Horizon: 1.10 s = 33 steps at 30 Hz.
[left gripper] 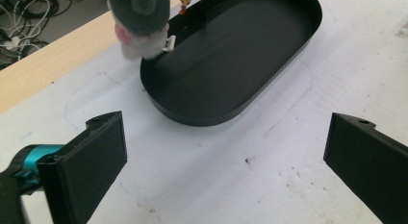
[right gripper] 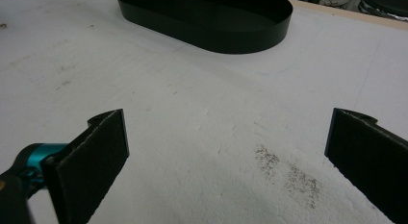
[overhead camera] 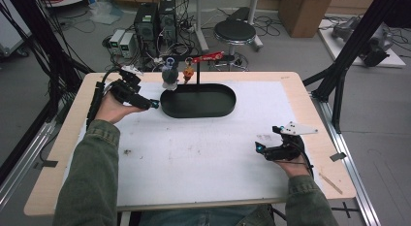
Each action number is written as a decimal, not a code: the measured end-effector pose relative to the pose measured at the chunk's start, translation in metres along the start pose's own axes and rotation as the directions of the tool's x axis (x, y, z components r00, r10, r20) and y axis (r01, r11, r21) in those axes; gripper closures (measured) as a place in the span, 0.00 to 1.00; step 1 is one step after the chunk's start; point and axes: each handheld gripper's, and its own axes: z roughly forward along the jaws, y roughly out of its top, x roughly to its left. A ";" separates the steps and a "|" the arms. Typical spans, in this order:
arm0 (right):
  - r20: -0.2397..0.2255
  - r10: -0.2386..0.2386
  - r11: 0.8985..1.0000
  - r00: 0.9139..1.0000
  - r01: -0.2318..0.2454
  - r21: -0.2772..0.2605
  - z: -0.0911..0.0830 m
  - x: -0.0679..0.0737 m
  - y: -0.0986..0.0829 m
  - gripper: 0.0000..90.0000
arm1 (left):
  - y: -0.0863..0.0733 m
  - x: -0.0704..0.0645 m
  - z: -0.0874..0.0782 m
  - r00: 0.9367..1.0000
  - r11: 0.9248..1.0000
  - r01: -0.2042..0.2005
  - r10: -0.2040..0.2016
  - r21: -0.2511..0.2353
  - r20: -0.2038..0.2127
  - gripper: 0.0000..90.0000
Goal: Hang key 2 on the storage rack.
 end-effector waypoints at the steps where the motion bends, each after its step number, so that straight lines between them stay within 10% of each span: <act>1: 0.000 -0.003 1.000 1.000 0.003 0.000 0.000 0.000 0.000 0.00 | -0.001 0.000 -0.001 1.000 1.000 0.004 -0.004 -0.001 -0.002 0.02; 33: 0.008 0.001 1.000 1.000 -0.001 0.006 -0.003 0.001 -0.002 0.00 | -0.101 -0.009 -0.021 0.992 0.995 0.092 -0.095 -0.048 -0.079 0.02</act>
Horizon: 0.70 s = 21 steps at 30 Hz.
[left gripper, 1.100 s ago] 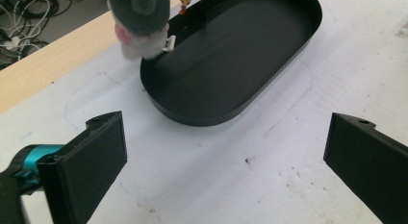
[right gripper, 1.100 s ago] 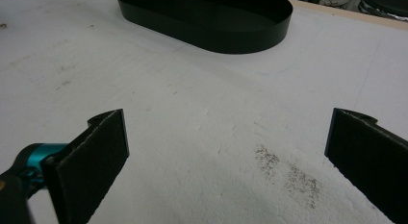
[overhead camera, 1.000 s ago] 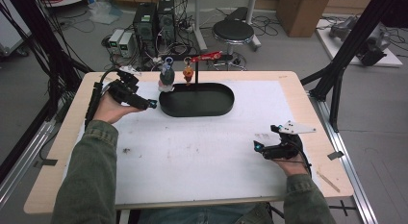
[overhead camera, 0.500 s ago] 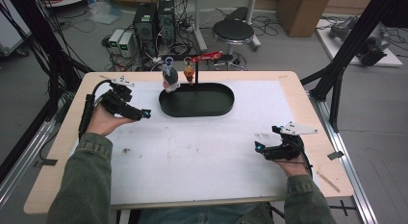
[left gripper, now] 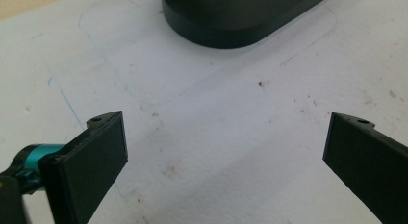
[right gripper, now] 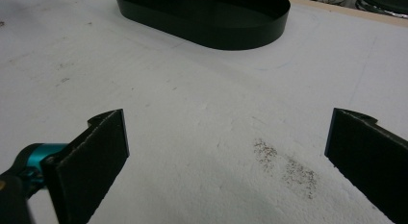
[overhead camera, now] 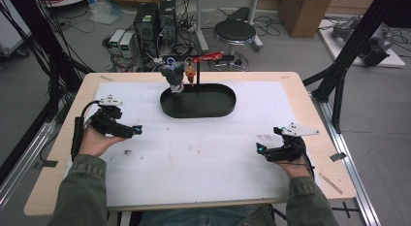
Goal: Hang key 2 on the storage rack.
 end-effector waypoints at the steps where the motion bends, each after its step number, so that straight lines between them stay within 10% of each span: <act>1: 0.001 -0.001 1.000 1.000 0.001 0.000 0.000 0.000 0.000 0.00 | -0.002 -0.001 -0.001 1.000 1.000 -0.001 0.000 -0.013 -0.003 0.02; 21: 0.002 -0.005 1.000 1.000 0.005 0.010 0.001 0.002 -0.001 0.00 | -0.045 -0.007 -0.015 1.000 0.990 0.005 -0.004 -0.139 0.002 0.02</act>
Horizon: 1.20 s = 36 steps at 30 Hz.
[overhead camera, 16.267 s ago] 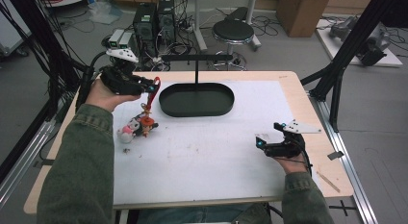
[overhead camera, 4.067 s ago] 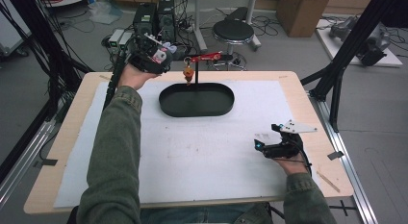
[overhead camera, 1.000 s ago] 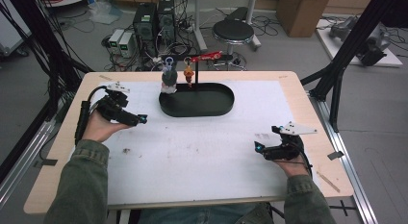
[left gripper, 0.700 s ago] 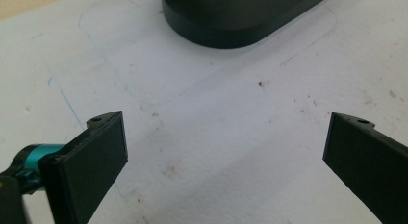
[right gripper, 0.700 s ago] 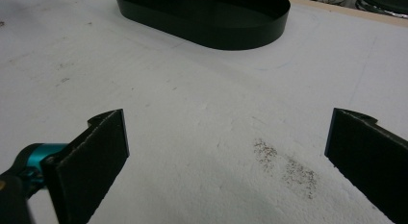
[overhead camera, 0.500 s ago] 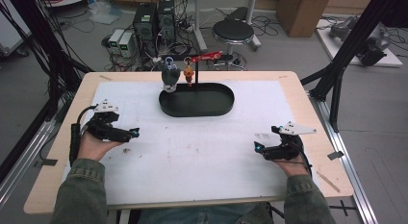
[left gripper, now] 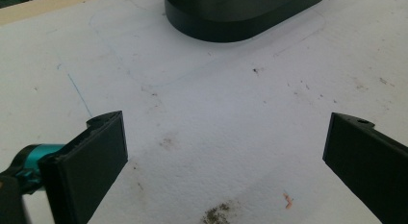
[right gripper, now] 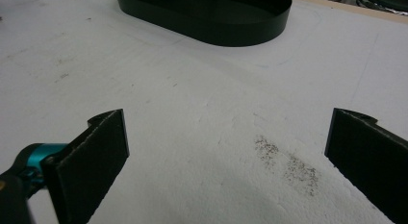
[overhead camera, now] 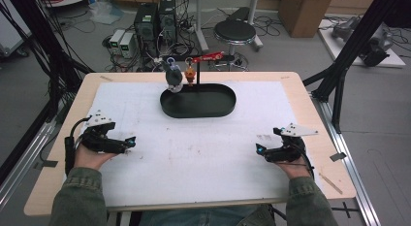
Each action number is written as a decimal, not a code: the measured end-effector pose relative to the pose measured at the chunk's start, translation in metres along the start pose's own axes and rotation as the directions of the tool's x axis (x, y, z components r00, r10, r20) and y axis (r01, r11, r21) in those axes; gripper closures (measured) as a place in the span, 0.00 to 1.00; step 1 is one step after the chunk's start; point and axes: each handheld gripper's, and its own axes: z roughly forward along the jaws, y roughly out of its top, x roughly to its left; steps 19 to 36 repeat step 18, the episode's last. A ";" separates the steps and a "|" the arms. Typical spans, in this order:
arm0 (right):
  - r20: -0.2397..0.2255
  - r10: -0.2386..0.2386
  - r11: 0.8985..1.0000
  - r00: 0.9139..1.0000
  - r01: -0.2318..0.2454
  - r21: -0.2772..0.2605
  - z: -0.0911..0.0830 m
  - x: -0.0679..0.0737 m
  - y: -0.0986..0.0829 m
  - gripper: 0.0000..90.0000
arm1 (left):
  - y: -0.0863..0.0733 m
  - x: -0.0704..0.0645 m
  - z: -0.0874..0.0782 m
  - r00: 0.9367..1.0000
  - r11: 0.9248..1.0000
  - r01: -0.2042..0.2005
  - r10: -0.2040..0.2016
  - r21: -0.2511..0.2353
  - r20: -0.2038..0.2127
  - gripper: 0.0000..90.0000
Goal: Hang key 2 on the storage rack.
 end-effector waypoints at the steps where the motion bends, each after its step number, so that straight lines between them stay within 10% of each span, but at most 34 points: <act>1: 0.002 -0.002 1.000 1.000 0.002 0.000 0.000 0.000 0.000 0.00 | -0.001 0.001 0.000 1.000 1.000 0.001 -0.001 -0.007 0.003 0.02; 16: -0.020 0.012 1.000 1.000 -0.012 0.007 0.000 0.001 -0.003 0.00 | -0.028 0.003 -0.022 1.000 0.991 -0.002 0.000 -0.136 -0.013 0.02; 36: -0.016 0.012 1.000 1.000 -0.012 0.005 -0.001 0.000 -0.003 0.00 | -0.029 0.003 -0.024 1.000 0.990 0.000 -0.002 -0.143 -0.015 0.02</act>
